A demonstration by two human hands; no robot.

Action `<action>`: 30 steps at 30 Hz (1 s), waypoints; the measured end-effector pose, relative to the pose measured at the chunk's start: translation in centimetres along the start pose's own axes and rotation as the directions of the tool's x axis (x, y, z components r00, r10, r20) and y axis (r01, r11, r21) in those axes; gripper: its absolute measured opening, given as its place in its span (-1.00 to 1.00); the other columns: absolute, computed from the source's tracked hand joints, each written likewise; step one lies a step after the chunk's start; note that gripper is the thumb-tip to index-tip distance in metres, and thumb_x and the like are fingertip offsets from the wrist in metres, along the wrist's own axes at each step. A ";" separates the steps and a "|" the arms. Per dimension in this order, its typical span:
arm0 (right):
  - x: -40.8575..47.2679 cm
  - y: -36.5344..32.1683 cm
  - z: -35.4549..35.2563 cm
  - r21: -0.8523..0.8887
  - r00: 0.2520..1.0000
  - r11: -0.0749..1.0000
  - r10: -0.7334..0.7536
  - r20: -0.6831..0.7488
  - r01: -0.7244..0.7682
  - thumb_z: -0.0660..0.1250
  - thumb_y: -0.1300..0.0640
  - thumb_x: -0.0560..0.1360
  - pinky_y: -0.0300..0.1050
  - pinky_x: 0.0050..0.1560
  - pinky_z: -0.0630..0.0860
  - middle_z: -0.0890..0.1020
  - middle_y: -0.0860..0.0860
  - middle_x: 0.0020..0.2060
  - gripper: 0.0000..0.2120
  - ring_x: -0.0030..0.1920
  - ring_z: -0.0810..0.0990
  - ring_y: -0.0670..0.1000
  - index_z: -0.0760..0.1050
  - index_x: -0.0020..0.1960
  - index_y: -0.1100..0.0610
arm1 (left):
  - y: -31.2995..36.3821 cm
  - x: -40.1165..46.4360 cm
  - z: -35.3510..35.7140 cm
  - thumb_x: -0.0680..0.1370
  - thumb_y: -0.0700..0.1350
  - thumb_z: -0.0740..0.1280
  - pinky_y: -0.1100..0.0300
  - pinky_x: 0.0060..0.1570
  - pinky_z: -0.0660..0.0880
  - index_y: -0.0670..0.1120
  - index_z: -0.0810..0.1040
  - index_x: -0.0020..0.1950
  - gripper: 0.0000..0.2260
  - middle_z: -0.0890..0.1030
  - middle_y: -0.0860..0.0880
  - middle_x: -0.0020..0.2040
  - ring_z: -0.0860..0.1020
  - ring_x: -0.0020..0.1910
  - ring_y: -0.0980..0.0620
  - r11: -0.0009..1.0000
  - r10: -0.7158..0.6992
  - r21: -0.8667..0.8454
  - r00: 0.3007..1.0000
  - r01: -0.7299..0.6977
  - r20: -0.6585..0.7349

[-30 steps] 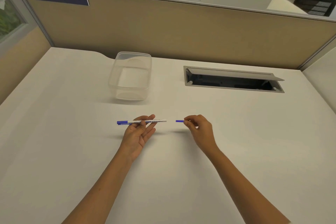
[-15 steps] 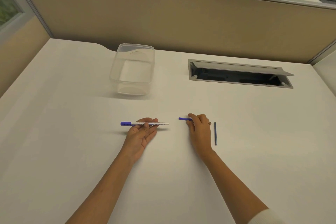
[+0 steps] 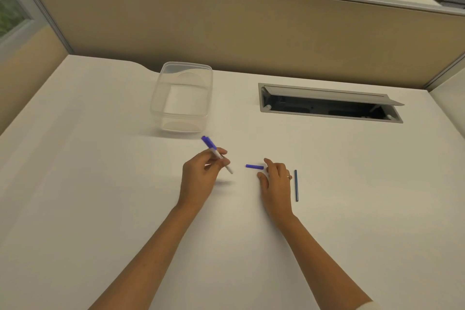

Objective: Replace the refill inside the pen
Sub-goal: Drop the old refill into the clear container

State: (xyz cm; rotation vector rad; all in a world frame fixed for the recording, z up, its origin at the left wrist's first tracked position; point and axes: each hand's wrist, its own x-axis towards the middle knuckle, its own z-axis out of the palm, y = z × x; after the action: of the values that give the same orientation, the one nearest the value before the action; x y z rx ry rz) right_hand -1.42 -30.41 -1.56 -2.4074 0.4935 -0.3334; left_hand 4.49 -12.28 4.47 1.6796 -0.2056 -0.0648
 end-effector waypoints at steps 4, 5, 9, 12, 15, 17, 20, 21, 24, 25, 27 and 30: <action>-0.2 0.0 0.0 0.000 1.000 1.000 -0.007 -0.009 0.007 0.24 0.25 0.54 -0.12 0.10 0.33 0.49 0.17 0.13 -0.68 0.10 0.46 0.16 0.40 0.29 0.21 | -0.3 0.3 0.4 0.45 -0.20 0.40 0.37 -0.11 0.50 -0.07 0.64 -0.16 -0.95 0.69 0.05 -0.05 0.62 -0.17 0.19 0.961 -0.013 0.275 0.982 -0.040 0.189; -0.2 0.0 0.0 -0.002 1.000 1.000 -0.009 -0.009 0.009 0.24 0.25 0.54 -0.13 0.09 0.33 0.49 0.17 0.13 -0.68 0.10 0.46 0.16 0.40 0.29 0.21 | -0.5 0.2 0.5 0.46 -0.19 0.40 0.37 -0.12 0.50 -0.07 0.64 -0.17 -0.96 0.69 0.04 -0.05 0.62 -0.16 0.16 0.952 -0.040 0.304 0.974 -0.031 0.225; -0.3 0.0 0.0 -0.003 1.000 1.000 -0.008 -0.020 0.008 0.24 0.25 0.55 -0.08 0.11 0.37 0.49 0.17 0.13 -0.69 0.10 0.46 0.15 0.40 0.28 0.21 | -0.2 0.2 0.9 0.49 -0.16 0.37 0.30 -0.10 0.52 -0.04 0.61 -0.17 -0.94 0.64 0.14 -0.07 0.62 -0.12 0.13 0.942 0.015 0.325 0.982 -0.077 0.187; -0.4 0.0 0.0 -0.010 0.999 1.000 -0.026 -0.032 0.026 0.24 0.26 0.54 -0.08 0.10 0.38 0.50 0.18 0.12 -0.70 0.09 0.47 0.15 0.41 0.27 0.22 | 0.3 0.4 1.0 0.54 -0.10 0.32 0.33 -0.07 0.49 -0.07 0.61 -0.10 -0.90 0.61 0.20 -0.03 0.57 -0.08 0.23 0.948 0.063 0.305 0.991 -0.097 0.118; -0.4 -0.1 0.0 -0.012 0.999 1.000 -0.028 -0.034 0.028 0.23 0.26 0.54 -0.13 0.10 0.34 0.50 0.16 0.12 -0.70 0.09 0.46 0.13 0.42 0.27 0.22 | -0.2 0.5 0.8 0.55 -0.13 0.30 0.27 0.03 0.48 -0.09 0.63 0.00 -0.87 0.65 0.09 0.02 0.59 0.00 0.15 0.930 -0.010 0.362 0.977 -0.069 0.211; -0.4 -0.1 0.0 -0.019 0.999 0.999 -0.032 -0.031 0.031 0.23 0.27 0.54 -0.11 0.11 0.35 0.50 0.17 0.12 -0.71 0.09 0.47 0.14 0.42 0.26 0.22 | -0.6 0.4 0.7 0.54 -0.16 0.30 0.28 0.05 0.45 -0.07 0.63 0.06 -0.84 0.67 0.02 0.06 0.58 0.02 0.09 0.918 -0.118 0.397 0.952 -0.004 0.283; -0.5 -0.1 0.0 -0.031 0.999 0.999 -0.034 -0.030 0.033 0.22 0.27 0.54 -0.20 0.09 0.26 0.49 0.17 0.11 -0.71 0.09 0.46 0.14 0.42 0.26 0.22 | -0.5 0.5 0.7 0.54 -0.16 0.30 0.41 -0.04 0.39 -0.05 0.62 0.09 -0.83 0.67 0.02 0.06 0.58 -0.02 0.12 0.917 -0.150 0.399 0.949 0.028 0.278; -0.5 0.0 0.0 -0.034 0.999 0.999 -0.032 -0.030 0.031 0.22 0.27 0.54 -0.23 0.08 0.23 0.49 0.16 0.11 -0.71 0.09 0.46 0.13 0.42 0.26 0.22 | -0.3 0.6 0.7 0.54 -0.14 0.29 0.42 -0.05 0.40 -0.03 0.62 0.10 -0.82 0.67 0.04 0.03 0.59 -0.03 0.12 0.921 -0.137 0.388 0.954 0.024 0.266; -0.5 -0.1 0.0 -0.034 0.999 0.999 -0.031 -0.032 0.030 0.22 0.27 0.54 -0.15 0.08 0.30 0.49 0.17 0.11 -0.71 0.08 0.46 0.15 0.42 0.26 0.22 | 0.5 0.8 0.9 0.54 -0.08 0.30 0.36 -0.10 0.45 0.06 0.54 0.11 -0.84 0.64 0.14 -0.15 0.61 -0.11 0.12 0.939 -0.042 0.343 0.981 -0.026 0.189; -0.5 -0.1 0.0 -0.033 0.999 0.999 -0.035 -0.035 0.033 0.23 0.28 0.54 -0.08 0.09 0.34 0.50 0.17 0.11 -0.71 0.06 0.46 0.16 0.43 0.25 0.22 | 0.8 0.8 1.0 0.54 -0.06 0.31 0.35 -0.14 0.46 0.08 0.49 0.10 -0.84 0.62 0.18 -0.19 0.60 -0.15 0.15 0.943 -0.004 0.331 0.989 -0.046 0.146; -0.6 -0.1 0.0 -0.037 0.998 0.999 -0.041 -0.041 0.039 0.23 0.29 0.53 0.01 0.08 0.39 0.50 0.18 0.09 -0.71 0.04 0.47 0.18 0.43 0.24 0.22 | 0.9 0.7 1.1 0.54 -0.07 0.32 0.36 -0.17 0.48 0.06 0.41 0.08 -0.84 0.61 0.19 -0.20 0.60 -0.18 0.20 0.948 0.063 0.307 0.995 -0.083 0.076; -0.6 -0.1 0.0 -0.041 0.998 0.998 -0.048 -0.044 0.046 0.23 0.30 0.52 0.01 0.07 0.38 0.50 0.18 0.08 -0.72 0.03 0.47 0.19 0.43 0.24 0.23 | 0.2 0.4 0.8 0.56 -0.12 0.28 0.20 -0.10 0.53 -0.05 0.46 0.01 -0.94 0.67 0.05 -0.14 0.63 -0.14 0.07 0.933 0.084 0.340 0.990 -0.118 0.113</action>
State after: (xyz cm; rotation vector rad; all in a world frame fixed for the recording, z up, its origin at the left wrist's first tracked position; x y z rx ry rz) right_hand -1.94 -30.06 -1.59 -2.4580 0.4682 -0.4029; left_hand 4.73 -13.20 4.62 2.0161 -0.3949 -0.0338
